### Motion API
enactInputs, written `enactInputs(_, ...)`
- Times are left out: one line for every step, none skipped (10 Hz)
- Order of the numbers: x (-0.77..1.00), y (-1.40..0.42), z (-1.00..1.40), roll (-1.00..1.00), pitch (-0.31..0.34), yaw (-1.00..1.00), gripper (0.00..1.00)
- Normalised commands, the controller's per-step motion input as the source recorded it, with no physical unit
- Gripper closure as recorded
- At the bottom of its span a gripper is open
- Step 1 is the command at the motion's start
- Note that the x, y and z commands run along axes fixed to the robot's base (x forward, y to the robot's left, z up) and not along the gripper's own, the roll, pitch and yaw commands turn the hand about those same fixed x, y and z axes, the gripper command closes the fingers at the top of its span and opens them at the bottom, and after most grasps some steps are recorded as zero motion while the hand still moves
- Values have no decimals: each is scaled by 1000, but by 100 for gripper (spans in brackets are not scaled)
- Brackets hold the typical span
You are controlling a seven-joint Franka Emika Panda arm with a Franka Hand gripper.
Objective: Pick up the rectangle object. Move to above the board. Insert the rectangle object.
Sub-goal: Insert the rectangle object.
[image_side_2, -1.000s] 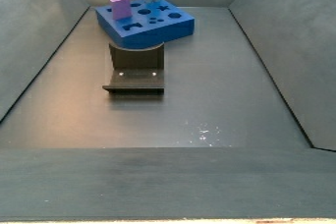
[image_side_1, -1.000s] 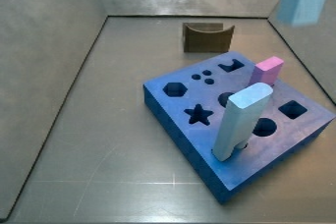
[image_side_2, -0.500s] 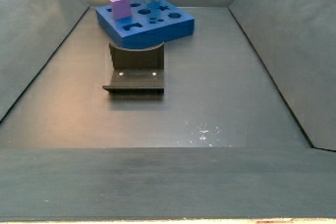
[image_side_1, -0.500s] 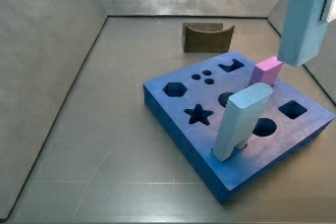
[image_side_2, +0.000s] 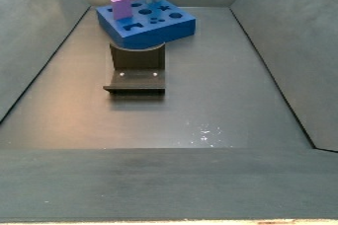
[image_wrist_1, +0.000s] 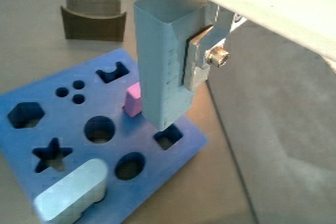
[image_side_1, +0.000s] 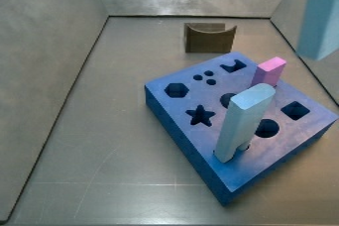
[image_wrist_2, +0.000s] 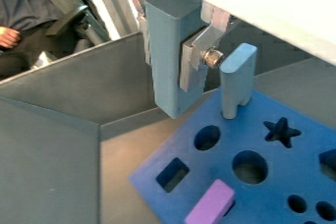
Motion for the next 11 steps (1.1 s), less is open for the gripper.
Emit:
enactInputs(660, 29, 257, -129, 57, 0, 100)
enactInputs(37, 9, 0, -74, 49, 0, 100)
enactInputs(0, -54, -23, 43, 0, 0, 100)
enactInputs(-9, -231, -291, 200, -551, -83, 100)
enactInputs(-83, -254, -429, 431, -723, -80, 100)
enactInputs(-91, -177, -520, 437, -611, -11, 100)
enactInputs(0, 0, -697, 203, -506, 0, 100)
enactInputs(309, 0, -709, 57, -360, 0, 100)
enactInputs(963, -23, -323, 26, 0, -129, 100)
enactInputs(974, -17, -183, 0, 11, -106, 100)
enactInputs(991, 0, -106, 11, 80, -74, 100)
